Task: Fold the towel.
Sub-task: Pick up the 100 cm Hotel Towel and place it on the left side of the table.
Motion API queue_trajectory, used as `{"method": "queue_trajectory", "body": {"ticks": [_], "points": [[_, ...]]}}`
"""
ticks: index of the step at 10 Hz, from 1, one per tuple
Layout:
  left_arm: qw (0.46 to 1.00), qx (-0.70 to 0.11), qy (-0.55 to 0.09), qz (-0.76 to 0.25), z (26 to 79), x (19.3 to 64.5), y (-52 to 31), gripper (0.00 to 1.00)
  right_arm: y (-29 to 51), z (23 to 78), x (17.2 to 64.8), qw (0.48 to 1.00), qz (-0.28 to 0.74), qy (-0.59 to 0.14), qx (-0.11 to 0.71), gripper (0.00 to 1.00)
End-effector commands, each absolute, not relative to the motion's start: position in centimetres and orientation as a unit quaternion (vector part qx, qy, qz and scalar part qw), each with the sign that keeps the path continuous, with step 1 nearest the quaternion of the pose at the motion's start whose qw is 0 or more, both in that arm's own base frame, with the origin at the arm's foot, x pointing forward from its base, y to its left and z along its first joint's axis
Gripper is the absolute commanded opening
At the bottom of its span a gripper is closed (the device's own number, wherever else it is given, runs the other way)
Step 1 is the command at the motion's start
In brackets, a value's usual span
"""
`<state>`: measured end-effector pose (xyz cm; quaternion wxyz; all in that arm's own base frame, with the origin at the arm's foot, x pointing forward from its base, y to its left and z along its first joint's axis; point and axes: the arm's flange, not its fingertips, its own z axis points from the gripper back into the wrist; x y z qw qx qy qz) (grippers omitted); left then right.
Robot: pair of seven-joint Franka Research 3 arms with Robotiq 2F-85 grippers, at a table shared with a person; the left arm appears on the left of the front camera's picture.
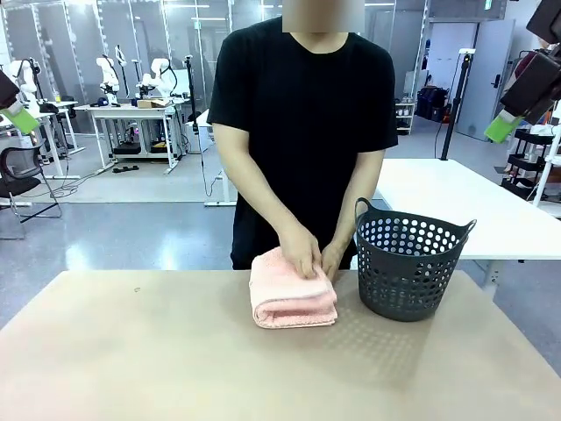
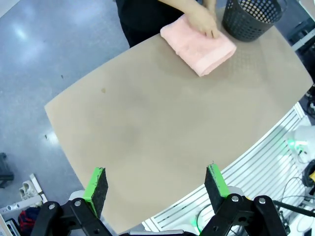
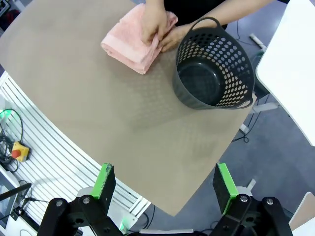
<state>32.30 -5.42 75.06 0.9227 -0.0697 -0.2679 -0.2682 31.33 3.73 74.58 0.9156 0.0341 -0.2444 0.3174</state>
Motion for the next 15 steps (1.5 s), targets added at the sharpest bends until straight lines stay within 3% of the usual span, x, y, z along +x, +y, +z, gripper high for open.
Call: {"method": "queue_trajectory", "body": {"ticks": [1,15], "points": [[0.923,-0.069,-0.270,-0.265,74.77,31.97,-5.23,1.00,3.56,74.84,31.28,0.918,0.313,-0.242,0.032,1.00],[0.923,-0.069,-0.270,-0.265,74.77,31.97,-5.23,1.00,3.56,74.84,31.28,0.918,0.313,-0.242,0.032,1.00]]}}
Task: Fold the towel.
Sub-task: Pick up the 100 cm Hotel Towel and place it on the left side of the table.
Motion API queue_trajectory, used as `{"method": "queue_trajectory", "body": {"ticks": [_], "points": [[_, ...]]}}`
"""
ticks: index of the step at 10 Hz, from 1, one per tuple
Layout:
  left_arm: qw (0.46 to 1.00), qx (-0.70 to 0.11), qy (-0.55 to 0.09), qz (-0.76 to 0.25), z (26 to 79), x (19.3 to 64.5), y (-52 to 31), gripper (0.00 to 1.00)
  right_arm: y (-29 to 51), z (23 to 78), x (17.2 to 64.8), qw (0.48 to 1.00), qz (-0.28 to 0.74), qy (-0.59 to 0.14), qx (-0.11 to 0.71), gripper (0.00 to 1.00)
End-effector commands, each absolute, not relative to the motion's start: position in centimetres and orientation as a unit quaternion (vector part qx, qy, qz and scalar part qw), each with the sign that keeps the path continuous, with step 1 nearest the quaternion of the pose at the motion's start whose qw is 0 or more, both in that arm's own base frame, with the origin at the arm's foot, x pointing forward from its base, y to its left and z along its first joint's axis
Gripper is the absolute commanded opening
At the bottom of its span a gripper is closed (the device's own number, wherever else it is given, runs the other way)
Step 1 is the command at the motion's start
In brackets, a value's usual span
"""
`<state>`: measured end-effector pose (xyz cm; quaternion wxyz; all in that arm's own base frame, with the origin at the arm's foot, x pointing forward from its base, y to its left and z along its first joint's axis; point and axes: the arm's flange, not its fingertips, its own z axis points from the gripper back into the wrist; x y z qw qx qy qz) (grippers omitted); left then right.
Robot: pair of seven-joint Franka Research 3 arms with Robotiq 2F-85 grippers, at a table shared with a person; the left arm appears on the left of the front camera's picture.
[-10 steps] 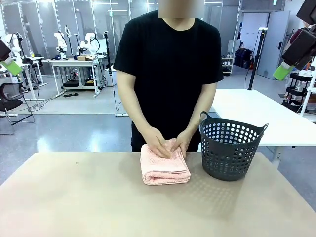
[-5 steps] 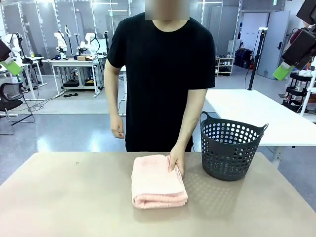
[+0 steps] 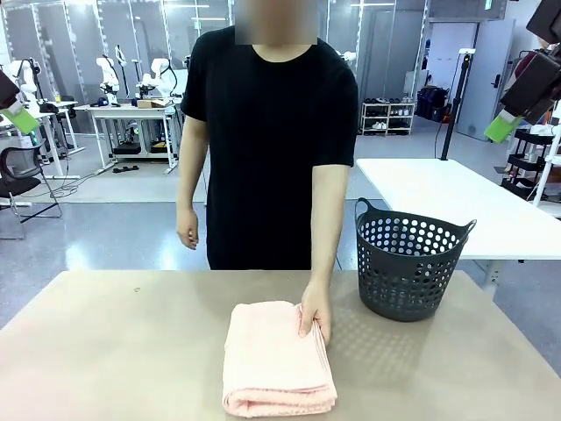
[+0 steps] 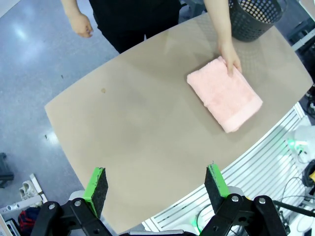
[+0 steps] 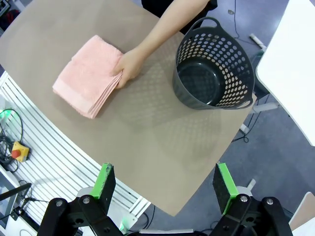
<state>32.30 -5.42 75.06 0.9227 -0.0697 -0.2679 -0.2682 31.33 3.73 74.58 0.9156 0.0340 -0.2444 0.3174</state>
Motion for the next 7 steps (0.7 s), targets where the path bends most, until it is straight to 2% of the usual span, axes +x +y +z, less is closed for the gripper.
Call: {"method": "queue_trajectory", "body": {"ticks": [1,7], "points": [[0.923,-0.069,-0.270,-0.265,74.77,31.97,-5.23,1.00,3.56,74.84,31.28,0.918,0.313,-0.242,0.032,1.00],[0.923,-0.069,-0.270,-0.265,74.77,31.97,-5.23,1.00,3.56,74.84,31.28,0.918,0.313,-0.242,0.032,1.00]]}}
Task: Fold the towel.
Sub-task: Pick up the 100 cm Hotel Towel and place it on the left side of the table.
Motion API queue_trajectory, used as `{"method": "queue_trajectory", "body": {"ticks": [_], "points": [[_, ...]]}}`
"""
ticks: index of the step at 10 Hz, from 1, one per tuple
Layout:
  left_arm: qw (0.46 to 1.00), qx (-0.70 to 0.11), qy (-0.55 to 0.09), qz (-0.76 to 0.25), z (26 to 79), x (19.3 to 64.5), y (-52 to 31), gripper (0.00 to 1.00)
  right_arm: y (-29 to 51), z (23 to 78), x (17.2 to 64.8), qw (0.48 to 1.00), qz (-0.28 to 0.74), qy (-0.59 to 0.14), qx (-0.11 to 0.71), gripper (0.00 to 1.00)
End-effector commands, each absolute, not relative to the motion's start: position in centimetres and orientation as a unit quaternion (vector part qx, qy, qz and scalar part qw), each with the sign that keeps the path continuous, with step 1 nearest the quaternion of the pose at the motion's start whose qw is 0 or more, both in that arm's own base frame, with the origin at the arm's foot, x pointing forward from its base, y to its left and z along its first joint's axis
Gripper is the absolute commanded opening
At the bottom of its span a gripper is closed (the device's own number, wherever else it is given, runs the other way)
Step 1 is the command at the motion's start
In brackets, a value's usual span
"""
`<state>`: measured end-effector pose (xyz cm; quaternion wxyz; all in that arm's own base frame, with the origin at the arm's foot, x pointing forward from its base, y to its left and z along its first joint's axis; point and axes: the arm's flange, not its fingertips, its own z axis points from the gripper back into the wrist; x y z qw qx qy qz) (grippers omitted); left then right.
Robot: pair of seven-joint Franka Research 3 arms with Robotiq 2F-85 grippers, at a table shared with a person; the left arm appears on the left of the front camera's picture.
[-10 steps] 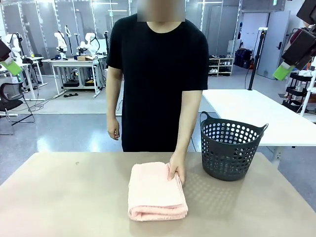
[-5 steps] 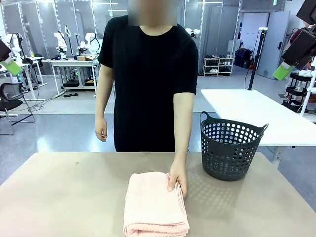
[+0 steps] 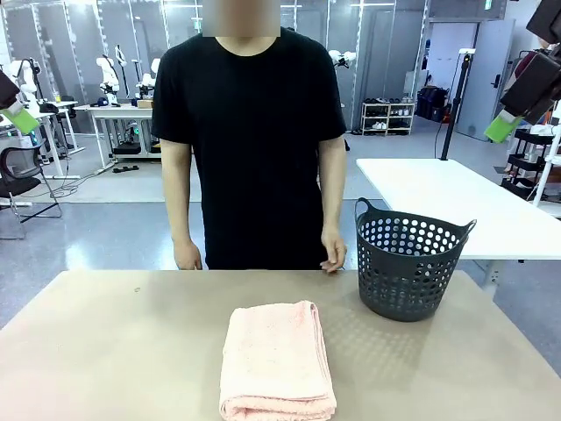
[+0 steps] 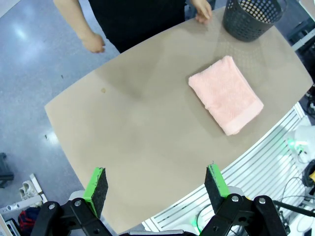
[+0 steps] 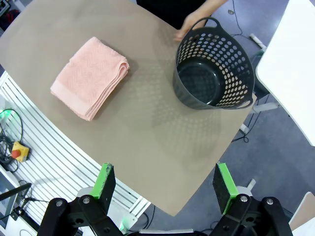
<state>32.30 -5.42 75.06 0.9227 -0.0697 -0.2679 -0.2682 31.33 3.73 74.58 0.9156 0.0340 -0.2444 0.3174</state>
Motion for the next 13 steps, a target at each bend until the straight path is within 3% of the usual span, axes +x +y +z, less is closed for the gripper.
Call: {"method": "queue_trajectory", "body": {"ticks": [1,13], "points": [[0.923,-0.069,-0.270,-0.265,74.77,31.97,-5.23,1.00,3.56,74.84,31.28,0.918,0.313,-0.242,0.032,1.00],[0.923,-0.069,-0.270,-0.265,74.77,31.97,-5.23,1.00,3.56,74.84,31.28,0.918,0.313,-0.242,0.032,1.00]]}}
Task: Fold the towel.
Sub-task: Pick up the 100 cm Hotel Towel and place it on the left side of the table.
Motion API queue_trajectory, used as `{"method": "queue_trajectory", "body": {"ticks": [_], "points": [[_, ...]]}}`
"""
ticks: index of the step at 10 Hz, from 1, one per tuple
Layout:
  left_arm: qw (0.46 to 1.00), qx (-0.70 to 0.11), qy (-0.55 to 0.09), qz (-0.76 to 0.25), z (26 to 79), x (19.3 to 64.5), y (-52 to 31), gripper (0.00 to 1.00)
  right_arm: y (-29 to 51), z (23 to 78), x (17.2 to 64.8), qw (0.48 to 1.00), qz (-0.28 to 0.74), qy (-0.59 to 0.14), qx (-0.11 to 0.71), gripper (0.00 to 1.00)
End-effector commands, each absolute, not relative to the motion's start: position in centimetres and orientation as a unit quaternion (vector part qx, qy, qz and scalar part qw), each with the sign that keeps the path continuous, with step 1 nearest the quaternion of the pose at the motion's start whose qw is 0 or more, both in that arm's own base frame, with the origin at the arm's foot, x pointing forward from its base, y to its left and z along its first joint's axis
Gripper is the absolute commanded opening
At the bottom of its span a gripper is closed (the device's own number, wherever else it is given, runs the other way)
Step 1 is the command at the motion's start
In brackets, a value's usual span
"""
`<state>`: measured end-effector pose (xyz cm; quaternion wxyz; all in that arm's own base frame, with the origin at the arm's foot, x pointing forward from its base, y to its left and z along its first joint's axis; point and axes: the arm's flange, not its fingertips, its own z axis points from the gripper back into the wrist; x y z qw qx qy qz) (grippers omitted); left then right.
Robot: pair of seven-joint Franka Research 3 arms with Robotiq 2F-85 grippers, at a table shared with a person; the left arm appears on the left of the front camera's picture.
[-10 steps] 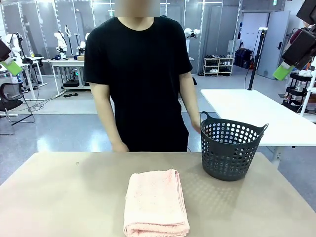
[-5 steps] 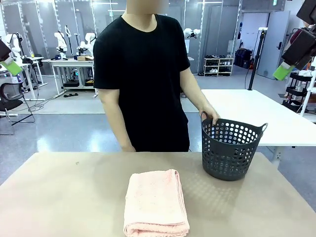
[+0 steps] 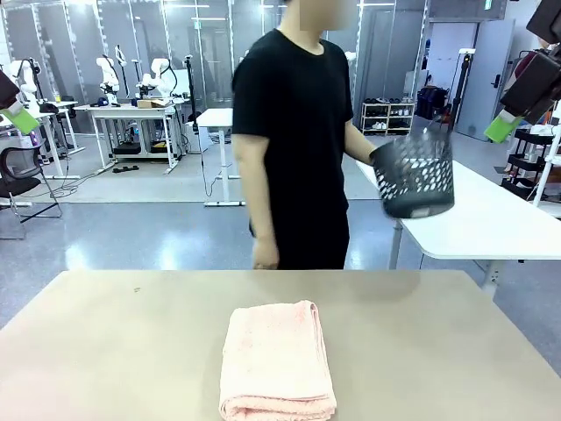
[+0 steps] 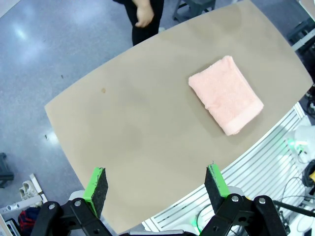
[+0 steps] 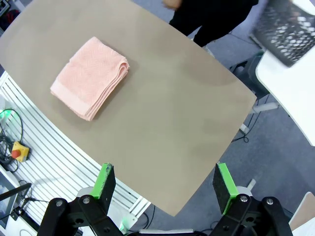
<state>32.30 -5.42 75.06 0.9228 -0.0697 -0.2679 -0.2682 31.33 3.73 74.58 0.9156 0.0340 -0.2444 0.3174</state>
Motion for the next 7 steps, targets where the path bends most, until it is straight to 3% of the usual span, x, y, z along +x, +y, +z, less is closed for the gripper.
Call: {"method": "queue_trajectory", "body": {"ticks": [1,3,4,7], "points": [[0.923,-0.069,-0.270,-0.265,74.8,32.0,-5.2,1.00,3.6,74.8,31.3,0.918,0.313,-0.242,0.032,1.00],[0.923,-0.070,-0.268,-0.268,75.1,32.3,-5.4,1.00,3.6,74.8,31.3,0.918,0.313,-0.242,0.032,1.00],[0.921,-0.159,-0.236,-0.265,74.7,34.3,-4.8,1.00,3.6,74.8,31.3,0.918,0.313,-0.242,0.032,1.00],[0.922,-0.230,-0.193,-0.244,66.7,36.1,-9.4,1.00,3.6,74.8,31.3,0.918,0.313,-0.242,0.032,1.00]]}}
